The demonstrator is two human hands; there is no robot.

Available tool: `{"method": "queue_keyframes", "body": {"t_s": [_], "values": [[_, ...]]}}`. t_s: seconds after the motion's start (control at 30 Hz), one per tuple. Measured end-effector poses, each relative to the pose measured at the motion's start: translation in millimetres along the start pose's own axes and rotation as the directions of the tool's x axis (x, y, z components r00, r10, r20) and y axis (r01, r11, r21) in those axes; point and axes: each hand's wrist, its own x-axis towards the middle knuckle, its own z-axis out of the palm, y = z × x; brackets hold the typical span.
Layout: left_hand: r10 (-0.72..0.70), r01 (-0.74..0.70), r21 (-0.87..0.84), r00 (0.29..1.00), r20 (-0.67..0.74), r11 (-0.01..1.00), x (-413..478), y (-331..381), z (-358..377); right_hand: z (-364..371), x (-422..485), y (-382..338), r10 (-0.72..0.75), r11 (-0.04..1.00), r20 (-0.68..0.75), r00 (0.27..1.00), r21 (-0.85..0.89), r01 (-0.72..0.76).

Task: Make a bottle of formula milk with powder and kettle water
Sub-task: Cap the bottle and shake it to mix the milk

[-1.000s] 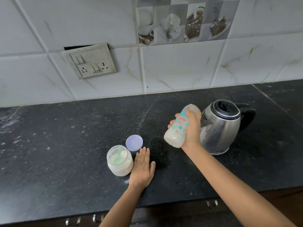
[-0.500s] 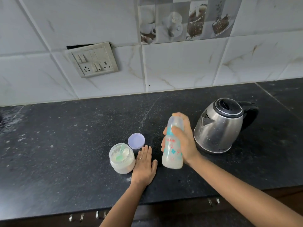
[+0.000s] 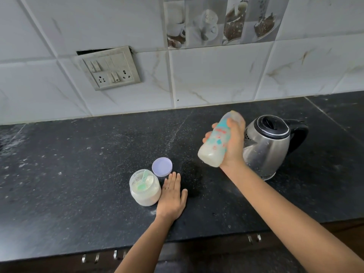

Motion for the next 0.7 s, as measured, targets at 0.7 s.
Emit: {"method": "queue_keyframes", "body": {"t_s": [0.7], "values": [[0.001,-0.001,-0.012,1.0,0.008,1.0,0.6,-2.4,1.4,-8.8,-18.7,19.3,0.027,0.991,0.064,0.998,-0.136,-0.018]]}}
